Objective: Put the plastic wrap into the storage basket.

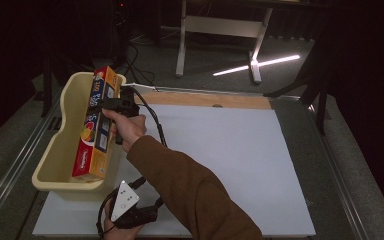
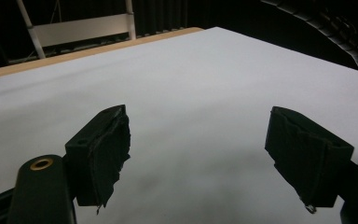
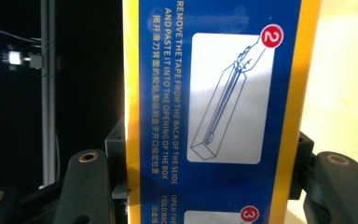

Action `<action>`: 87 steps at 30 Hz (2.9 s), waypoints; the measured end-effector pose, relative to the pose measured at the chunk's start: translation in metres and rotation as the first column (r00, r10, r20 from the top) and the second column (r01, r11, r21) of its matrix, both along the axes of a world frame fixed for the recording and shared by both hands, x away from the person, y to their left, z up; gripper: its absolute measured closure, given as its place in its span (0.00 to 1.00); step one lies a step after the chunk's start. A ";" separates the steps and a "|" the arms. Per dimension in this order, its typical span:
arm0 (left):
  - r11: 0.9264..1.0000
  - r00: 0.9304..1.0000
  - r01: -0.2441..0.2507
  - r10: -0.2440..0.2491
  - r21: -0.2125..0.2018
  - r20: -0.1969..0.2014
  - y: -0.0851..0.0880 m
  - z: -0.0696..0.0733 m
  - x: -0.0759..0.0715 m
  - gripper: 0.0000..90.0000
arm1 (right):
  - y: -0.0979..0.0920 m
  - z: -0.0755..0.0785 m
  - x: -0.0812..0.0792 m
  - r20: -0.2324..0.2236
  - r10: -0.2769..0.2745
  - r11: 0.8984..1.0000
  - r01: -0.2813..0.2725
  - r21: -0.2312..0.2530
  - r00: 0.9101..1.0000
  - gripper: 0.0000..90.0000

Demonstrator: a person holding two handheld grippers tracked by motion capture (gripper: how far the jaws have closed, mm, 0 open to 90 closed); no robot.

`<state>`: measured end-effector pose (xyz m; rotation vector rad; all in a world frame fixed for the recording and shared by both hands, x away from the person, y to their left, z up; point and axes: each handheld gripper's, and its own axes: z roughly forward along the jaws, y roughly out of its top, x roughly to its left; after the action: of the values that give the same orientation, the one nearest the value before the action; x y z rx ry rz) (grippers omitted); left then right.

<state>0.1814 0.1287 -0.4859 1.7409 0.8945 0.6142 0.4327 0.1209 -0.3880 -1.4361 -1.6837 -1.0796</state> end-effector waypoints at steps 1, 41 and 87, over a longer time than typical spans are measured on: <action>1.000 1.000 -0.001 0.001 -0.002 0.001 0.000 0.000 0.000 0.24 | 0.000 -0.001 0.000 0.001 -0.001 1.000 0.001 -0.005 1.000 0.44; 1.000 1.000 -0.012 0.012 0.009 -0.001 0.001 -0.001 -0.001 0.24 | -0.001 -0.018 0.003 -0.041 0.004 0.997 -0.007 -0.078 0.999 0.39; 1.000 1.000 -0.008 0.008 0.020 0.001 -0.004 -0.002 0.000 0.24 | -0.087 0.007 -0.019 0.475 0.288 0.940 -0.150 -0.306 0.831 0.44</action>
<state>0.1809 0.1250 -0.4879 1.7550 0.8983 0.6312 0.4139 0.0341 -0.3813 -1.1093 -2.3855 -1.2175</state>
